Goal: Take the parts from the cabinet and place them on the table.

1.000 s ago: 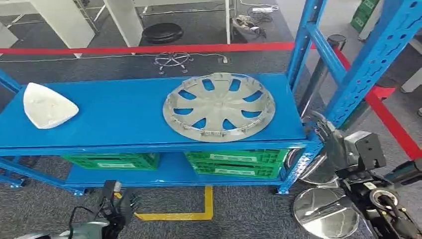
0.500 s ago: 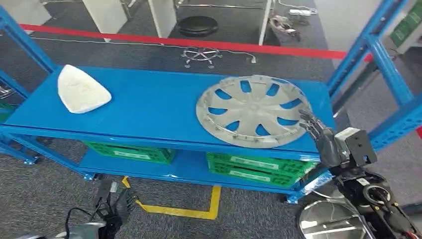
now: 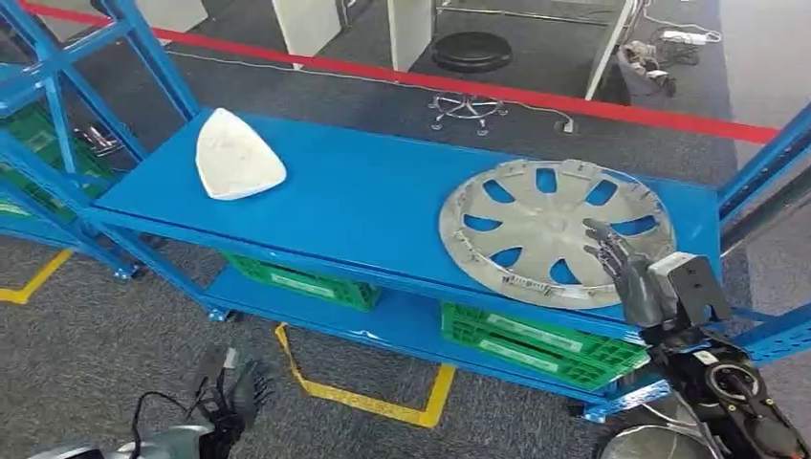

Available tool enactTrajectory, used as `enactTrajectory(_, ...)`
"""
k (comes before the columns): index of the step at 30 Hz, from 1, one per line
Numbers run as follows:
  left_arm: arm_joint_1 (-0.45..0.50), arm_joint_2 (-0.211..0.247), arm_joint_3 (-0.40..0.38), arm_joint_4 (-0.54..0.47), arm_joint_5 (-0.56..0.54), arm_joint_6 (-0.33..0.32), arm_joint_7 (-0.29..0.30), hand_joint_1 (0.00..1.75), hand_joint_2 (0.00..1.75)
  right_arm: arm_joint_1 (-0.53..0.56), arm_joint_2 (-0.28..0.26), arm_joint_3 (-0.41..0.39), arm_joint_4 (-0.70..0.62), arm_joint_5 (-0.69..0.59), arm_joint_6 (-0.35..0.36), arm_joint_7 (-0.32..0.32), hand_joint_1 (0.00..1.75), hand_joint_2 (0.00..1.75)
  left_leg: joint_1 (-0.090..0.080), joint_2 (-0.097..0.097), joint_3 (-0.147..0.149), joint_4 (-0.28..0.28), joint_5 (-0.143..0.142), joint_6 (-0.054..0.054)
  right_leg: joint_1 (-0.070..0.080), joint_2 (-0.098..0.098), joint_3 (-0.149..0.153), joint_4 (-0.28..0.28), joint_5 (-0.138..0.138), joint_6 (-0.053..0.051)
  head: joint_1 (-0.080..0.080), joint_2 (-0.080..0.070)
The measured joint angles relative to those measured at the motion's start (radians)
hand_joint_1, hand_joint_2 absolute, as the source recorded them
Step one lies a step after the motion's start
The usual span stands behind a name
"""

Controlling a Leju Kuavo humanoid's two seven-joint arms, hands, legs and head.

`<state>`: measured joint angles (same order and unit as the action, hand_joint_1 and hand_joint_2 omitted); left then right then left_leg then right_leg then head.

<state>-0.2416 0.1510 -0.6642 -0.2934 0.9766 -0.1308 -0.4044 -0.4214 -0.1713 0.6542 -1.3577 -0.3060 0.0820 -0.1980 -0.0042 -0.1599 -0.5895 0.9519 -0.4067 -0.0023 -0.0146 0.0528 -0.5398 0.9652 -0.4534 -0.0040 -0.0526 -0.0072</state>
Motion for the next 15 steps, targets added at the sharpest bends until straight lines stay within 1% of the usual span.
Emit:
enactTrajectory(1, 0.003, 0.000, 0.000, 0.000, 0.000, 0.002, 0.000, 0.00, 0.00, -0.002, 0.002, 0.000, 0.001, 0.004, 0.000, 0.004, 0.00, 0.00, -0.001, 0.045, -0.001, 0.010, -0.010, -0.002, -0.003, -0.015, 0.013, -0.014, 0.005, -0.005, -0.003, 0.000)
enactTrajectory(2, -0.001, 0.002, 0.000, 0.000, -0.002, 0.003, -0.001, 0.00, 0.00, -0.003, 0.002, 0.000, 0.004, 0.009, -0.003, 0.011, 0.00, 0.00, -0.005, 0.099, -0.023, 0.052, -0.034, -0.011, -0.004, -0.027, 0.020, -0.022, 0.006, -0.010, -0.011, 0.000)
enactTrajectory(3, -0.006, 0.002, 0.000, 0.000, -0.001, 0.005, -0.001, 0.00, 0.00, -0.005, 0.002, 0.000, 0.006, 0.014, -0.008, 0.021, 0.00, 0.00, 0.000, 0.127, -0.067, 0.131, -0.070, -0.017, -0.002, -0.041, 0.022, -0.023, 0.006, -0.012, -0.011, 0.000)
enactTrajectory(4, -0.008, 0.002, 0.000, 0.000, 0.000, 0.005, -0.001, 0.00, 0.00, -0.005, 0.002, 0.000, 0.008, 0.019, -0.010, 0.028, 0.00, 0.00, 0.006, 0.140, -0.116, 0.218, -0.101, -0.023, -0.002, -0.049, 0.022, -0.023, 0.004, -0.013, -0.013, 0.000)
enactTrajectory(5, -0.007, 0.000, 0.000, 0.000, 0.000, 0.005, -0.001, 0.00, 0.00, -0.004, 0.002, 0.001, 0.011, 0.026, -0.018, 0.037, 0.00, 0.00, 0.012, 0.145, -0.155, 0.281, -0.119, -0.029, -0.003, -0.057, 0.022, -0.023, 0.003, -0.013, -0.013, 0.000)
enactTrajectory(6, -0.004, -0.001, 0.000, 0.000, 0.000, 0.005, -0.001, 0.00, 0.00, -0.003, 0.002, 0.002, 0.013, 0.039, -0.034, 0.054, 0.00, 0.00, 0.018, 0.150, -0.181, 0.317, -0.119, -0.035, -0.005, -0.066, 0.023, -0.022, 0.001, -0.012, -0.014, 0.000)
enactTrajectory(7, -0.001, -0.001, 0.000, 0.000, 0.002, 0.006, -0.001, 0.00, 0.00, -0.003, 0.002, 0.003, 0.016, 0.052, -0.056, 0.071, 0.00, 0.00, 0.024, 0.152, -0.176, 0.298, -0.096, -0.039, -0.006, -0.072, 0.024, -0.022, -0.001, -0.009, -0.015, 0.000)
enactTrajectory(8, 0.000, -0.001, 0.000, 0.000, 0.004, 0.006, -0.001, 0.00, 0.00, -0.004, 0.002, 0.005, 0.016, 0.065, -0.077, 0.090, 0.00, 0.00, 0.030, 0.154, -0.147, 0.235, -0.055, -0.044, -0.009, -0.077, 0.026, -0.022, -0.004, -0.005, -0.016, 0.000)
enactTrajectory(9, 0.000, 0.000, 0.000, 0.000, 0.005, 0.008, -0.001, 0.00, 0.00, -0.004, 0.002, 0.005, 0.016, 0.079, -0.097, 0.107, 0.00, 0.00, 0.035, 0.156, -0.098, 0.140, -0.008, -0.047, -0.012, -0.080, 0.031, -0.022, -0.008, 0.001, -0.018, 0.000)
enactTrajectory(10, 0.000, 0.001, 0.000, 0.000, 0.008, 0.008, -0.003, 0.00, 0.00, -0.003, 0.002, 0.006, 0.015, 0.097, -0.122, 0.131, 0.00, 0.00, 0.038, 0.162, -0.049, 0.052, 0.028, -0.050, -0.015, -0.084, 0.035, -0.021, -0.012, 0.008, -0.019, 0.000)
enactTrajectory(11, -0.001, 0.000, 0.000, 0.000, 0.010, 0.008, -0.007, 0.00, 0.00, -0.003, 0.002, 0.006, 0.011, 0.116, -0.156, 0.148, 0.00, 0.00, 0.039, 0.173, -0.019, -0.006, 0.028, -0.055, -0.010, -0.086, 0.034, -0.019, -0.017, 0.017, -0.024, 0.000)
enactTrajectory(12, 0.000, 0.001, 0.000, 0.000, 0.013, 0.010, -0.008, 0.00, 0.00, 0.001, 0.001, 0.005, 0.005, 0.130, -0.187, 0.166, 0.00, 0.00, 0.032, 0.163, -0.019, -0.008, 0.029, -0.042, -0.007, -0.086, 0.033, -0.017, -0.021, 0.024, -0.024, 0.000)
enactTrajectory(13, 0.005, 0.001, 0.000, 0.000, 0.015, 0.012, -0.010, 0.00, 0.00, 0.008, 0.001, 0.005, -0.005, 0.147, -0.215, 0.176, 0.00, 0.00, 0.030, 0.163, -0.019, -0.006, 0.025, -0.035, -0.005, -0.086, 0.036, -0.020, -0.022, 0.028, -0.014, 0.000)
enactTrajectory(14, 0.010, 0.000, 0.000, 0.000, 0.019, 0.015, -0.013, 0.00, 0.00, 0.019, -0.001, 0.005, -0.019, 0.172, -0.247, 0.195, 0.00, 0.00, 0.035, 0.164, -0.016, -0.011, 0.027, -0.031, -0.007, -0.086, 0.036, -0.018, -0.031, 0.036, -0.012, 0.000)
enactTrajectory(15, 0.012, 0.000, 0.000, 0.000, 0.019, 0.015, -0.016, 0.00, 0.00, 0.033, -0.007, 0.004, -0.027, 0.187, -0.273, 0.211, 0.00, 0.00, 0.033, 0.164, -0.014, -0.009, 0.024, -0.036, -0.008, -0.084, 0.035, -0.022, -0.033, 0.020, -0.009, 0.000)
